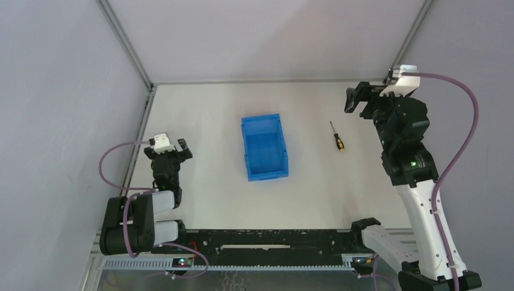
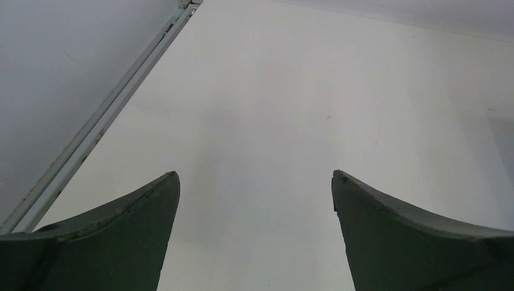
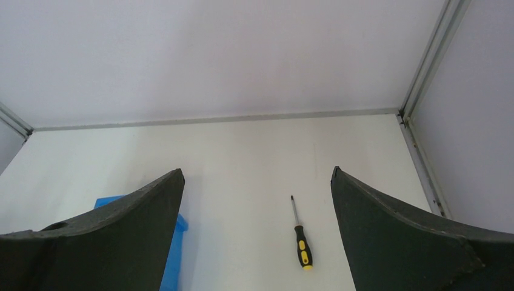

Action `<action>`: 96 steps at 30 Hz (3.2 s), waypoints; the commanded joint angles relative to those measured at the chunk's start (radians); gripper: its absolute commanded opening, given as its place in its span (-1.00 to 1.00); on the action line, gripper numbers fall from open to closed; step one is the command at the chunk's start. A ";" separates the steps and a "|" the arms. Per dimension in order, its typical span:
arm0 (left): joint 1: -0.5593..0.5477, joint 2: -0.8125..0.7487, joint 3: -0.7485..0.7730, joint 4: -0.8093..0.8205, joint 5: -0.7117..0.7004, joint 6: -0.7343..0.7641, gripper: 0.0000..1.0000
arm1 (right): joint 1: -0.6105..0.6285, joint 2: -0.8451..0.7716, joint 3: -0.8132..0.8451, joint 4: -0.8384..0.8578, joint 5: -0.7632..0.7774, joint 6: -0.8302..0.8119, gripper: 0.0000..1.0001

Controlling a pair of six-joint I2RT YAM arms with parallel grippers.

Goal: Put the screwdriver in the bin
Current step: Pick up the screwdriver from the center of the board.

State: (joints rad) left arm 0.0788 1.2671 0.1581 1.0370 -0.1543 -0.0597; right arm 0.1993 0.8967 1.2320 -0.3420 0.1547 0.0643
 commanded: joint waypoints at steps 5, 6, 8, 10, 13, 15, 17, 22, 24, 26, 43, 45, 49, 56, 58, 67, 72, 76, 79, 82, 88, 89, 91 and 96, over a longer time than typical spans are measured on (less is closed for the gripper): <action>-0.007 -0.008 0.029 0.029 -0.013 0.022 1.00 | -0.015 0.108 0.242 -0.200 -0.031 -0.026 0.99; -0.007 -0.008 0.029 0.029 -0.013 0.022 1.00 | -0.015 0.121 0.277 -0.221 -0.032 -0.029 0.99; -0.007 -0.008 0.029 0.029 -0.014 0.023 1.00 | -0.017 0.143 0.313 -0.239 -0.034 -0.034 0.99; -0.008 -0.008 0.029 0.029 -0.014 0.023 1.00 | -0.020 0.159 0.327 -0.248 -0.037 -0.039 0.99; -0.007 -0.008 0.029 0.029 -0.013 0.023 1.00 | -0.045 0.189 0.320 -0.243 -0.067 -0.040 0.99; -0.007 -0.008 0.029 0.029 -0.013 0.023 1.00 | -0.066 0.214 0.303 -0.238 -0.090 -0.038 0.99; -0.007 -0.008 0.029 0.029 -0.014 0.023 1.00 | -0.082 0.239 0.279 -0.230 -0.105 -0.039 0.99; -0.007 -0.008 0.029 0.029 -0.013 0.024 1.00 | -0.112 0.311 0.186 -0.192 -0.119 -0.025 0.99; -0.007 -0.008 0.029 0.029 -0.013 0.024 1.00 | -0.128 0.356 0.153 -0.187 -0.122 -0.024 0.99; -0.007 -0.008 0.029 0.029 -0.013 0.023 1.00 | -0.146 0.410 0.132 -0.197 -0.125 -0.024 0.99; -0.007 -0.008 0.030 0.029 -0.013 0.023 1.00 | -0.189 0.761 -0.034 -0.179 -0.189 -0.024 0.84; -0.007 -0.008 0.030 0.029 -0.013 0.023 1.00 | -0.189 0.801 -0.037 -0.177 -0.180 -0.025 0.79; -0.006 -0.008 0.030 0.028 -0.013 0.024 1.00 | -0.190 0.868 -0.037 -0.175 -0.163 -0.028 0.70; -0.007 -0.008 0.030 0.029 -0.013 0.023 1.00 | -0.189 0.936 -0.036 -0.157 -0.122 -0.026 0.38; -0.007 -0.008 0.029 0.029 -0.014 0.024 1.00 | -0.190 0.946 -0.037 -0.152 -0.112 -0.026 0.34; -0.007 -0.008 0.029 0.028 -0.013 0.024 1.00 | -0.190 0.986 -0.017 -0.131 -0.081 -0.033 0.02; -0.007 -0.008 0.029 0.029 -0.014 0.023 1.00 | -0.190 1.002 -0.002 -0.138 -0.086 -0.036 -0.33; -0.007 -0.008 0.030 0.029 -0.013 0.023 1.00 | -0.190 0.986 0.001 -0.138 -0.084 -0.036 -0.52; -0.007 -0.008 0.029 0.029 -0.013 0.023 1.00 | -0.190 0.957 0.001 -0.141 -0.084 -0.035 -0.64; -0.007 -0.008 0.029 0.029 -0.014 0.023 1.00 | -0.189 0.927 0.001 -0.152 -0.083 -0.034 -0.64; -0.007 -0.008 0.029 0.029 -0.013 0.023 1.00 | -0.179 0.832 0.007 -0.191 -0.083 -0.021 -0.69; -0.007 -0.008 0.029 0.029 -0.014 0.023 1.00 | -0.177 0.814 0.017 -0.207 -0.080 -0.017 -0.69; -0.007 -0.008 0.029 0.029 -0.013 0.023 1.00 | -0.175 0.779 0.048 -0.251 -0.080 -0.013 -0.70; -0.007 -0.008 0.030 0.029 -0.013 0.023 1.00 | -0.166 0.697 0.163 -0.376 -0.071 -0.009 -0.69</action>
State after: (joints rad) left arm 0.0788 1.2671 0.1581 1.0367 -0.1543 -0.0597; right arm 0.0227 1.6947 1.2877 -0.6289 0.0639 0.0494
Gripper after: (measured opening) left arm 0.996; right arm 0.336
